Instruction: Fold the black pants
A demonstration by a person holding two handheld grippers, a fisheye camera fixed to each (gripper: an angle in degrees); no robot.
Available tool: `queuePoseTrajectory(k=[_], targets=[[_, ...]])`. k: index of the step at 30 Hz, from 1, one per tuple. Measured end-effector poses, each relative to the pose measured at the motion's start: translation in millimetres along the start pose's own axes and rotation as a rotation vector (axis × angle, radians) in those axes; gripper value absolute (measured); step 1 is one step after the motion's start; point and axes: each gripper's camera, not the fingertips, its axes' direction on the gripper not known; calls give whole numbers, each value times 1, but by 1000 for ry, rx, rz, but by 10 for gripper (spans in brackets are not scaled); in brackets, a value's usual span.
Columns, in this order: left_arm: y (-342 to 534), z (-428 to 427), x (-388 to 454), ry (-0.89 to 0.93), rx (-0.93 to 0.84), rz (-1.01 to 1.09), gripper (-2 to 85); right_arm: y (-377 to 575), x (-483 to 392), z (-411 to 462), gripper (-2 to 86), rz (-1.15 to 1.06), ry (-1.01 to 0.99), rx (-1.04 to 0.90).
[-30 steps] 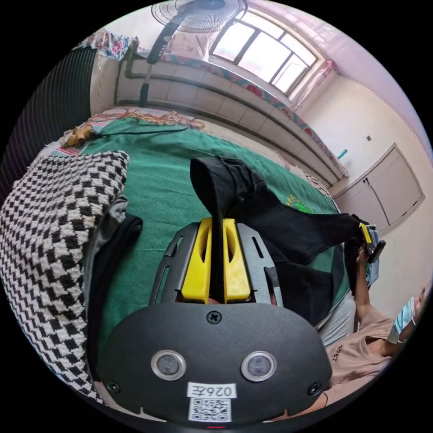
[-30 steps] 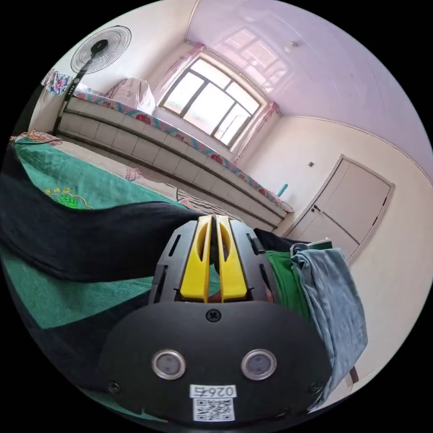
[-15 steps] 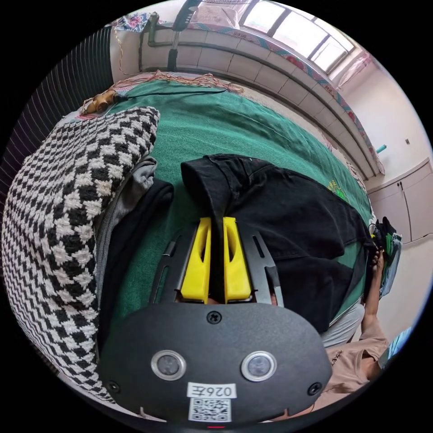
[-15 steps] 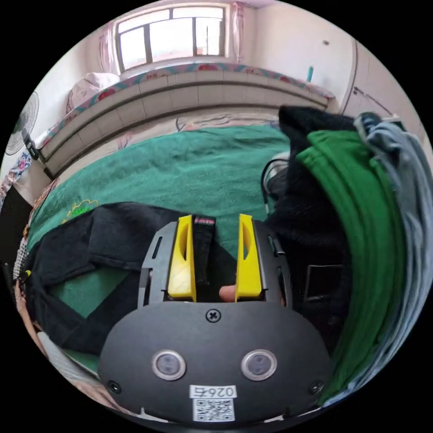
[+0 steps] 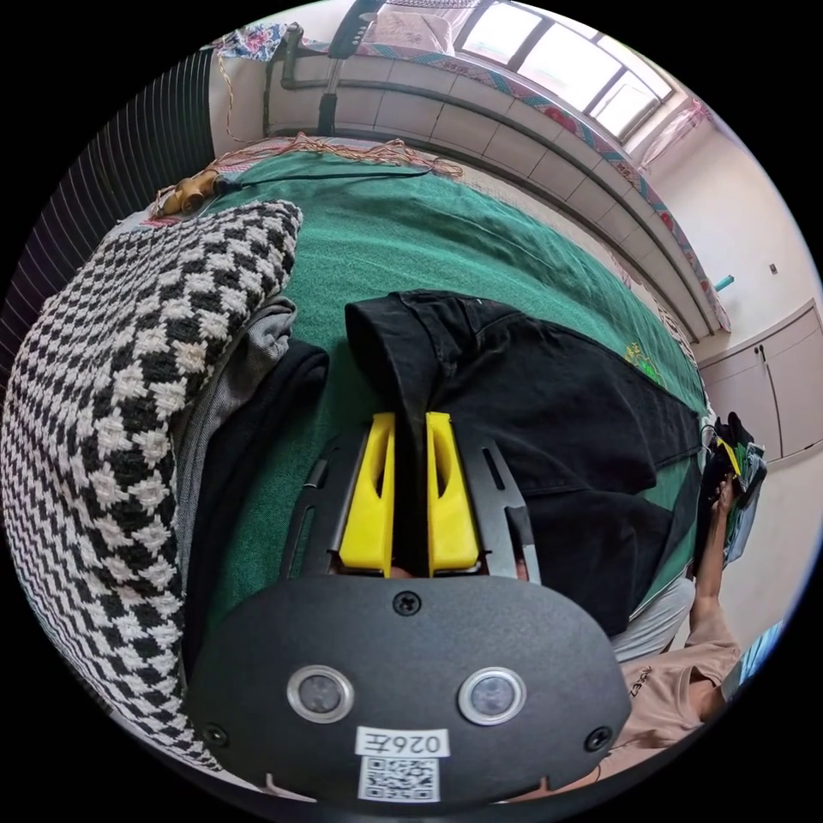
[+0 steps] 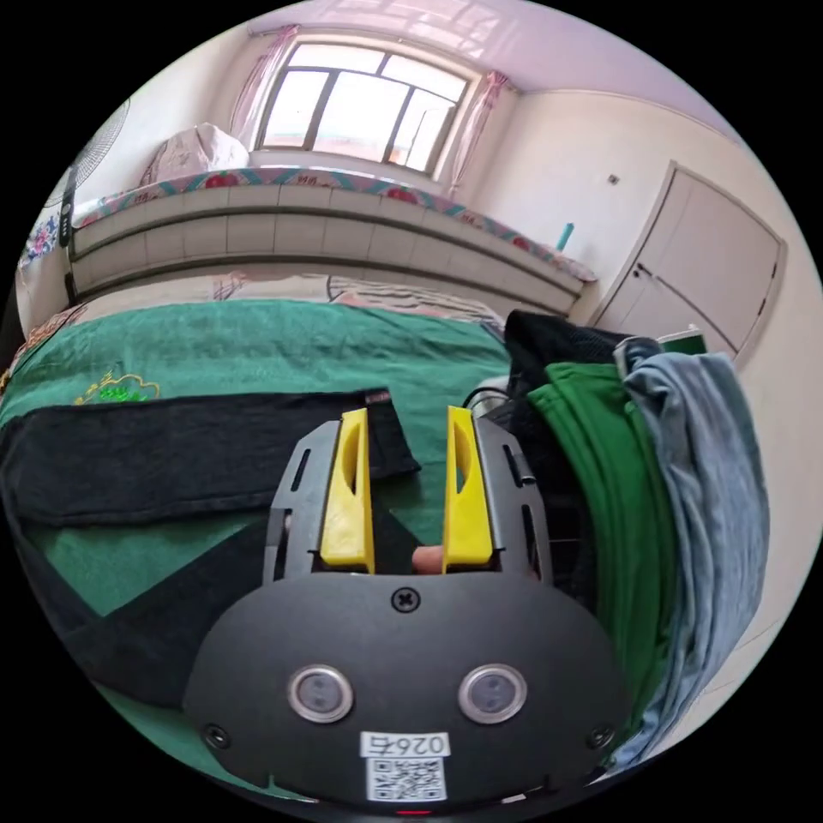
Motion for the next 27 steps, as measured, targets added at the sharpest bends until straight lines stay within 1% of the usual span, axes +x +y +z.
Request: queuePoseTrajectory(k=[2, 4, 6, 8, 12, 13, 15, 16, 17, 18, 19, 20, 21, 22, 23, 24, 25, 26, 27], targets=[[8, -16, -7, 3, 13, -8, 68, 15, -10, 11, 63, -23, -31, -28], [16, -32, -14, 33, 38, -22, 71, 29, -22, 11, 38, -53, -17, -9], [26, -51, -21, 71, 73, -36, 73, 47, -41, -5, 3, -104, 44, 104], [39, -76, -26, 94, 107, -41, 76, 60, -57, -22, -5, -146, 104, 193], [57, -106, -32, 116, 107, -19, 76, 91, -94, -67, -11, -240, 228, 396], [63, -114, -37, 123, 99, -13, 73, 95, -99, -74, -12, -236, 257, 421], [76, -129, -49, 139, 98, -23, 64, 112, -112, -103, -13, -127, 391, 545], [87, -140, -59, 154, 109, -45, 54, 117, -114, -111, -13, -106, 406, 565], [99, -154, -71, 186, 133, -76, 26, 127, -117, -127, -13, -87, 386, 580], [107, -163, -75, 219, 165, -65, 12, 138, -118, -143, -13, -77, 325, 588], [125, -185, -81, 321, 264, -30, 3, 144, -117, -152, -13, -65, 294, 597], [146, -212, -88, 464, 401, 21, -4, 158, -113, -169, -12, -26, 243, 623], [158, -226, -90, 541, 483, 62, -5, 172, -107, -185, -12, 20, 205, 655], [185, -256, -97, 687, 659, 139, -7, 180, -103, -193, -12, 44, 187, 672], [214, -283, -103, 788, 815, 200, -9, 194, -95, -207, -11, 90, 150, 700], [228, -296, -105, 814, 875, 223, -9, 205, -87, -218, -11, 108, 106, 704], [255, -320, -109, 826, 975, 270, -9, 210, -84, -222, -10, 110, 83, 693], [282, -344, -110, 809, 1057, 314, -9, 216, -76, -228, -10, 107, 45, 651], [294, -355, -110, 800, 1092, 338, -9, 220, -70, -230, -11, 103, 20, 607]])
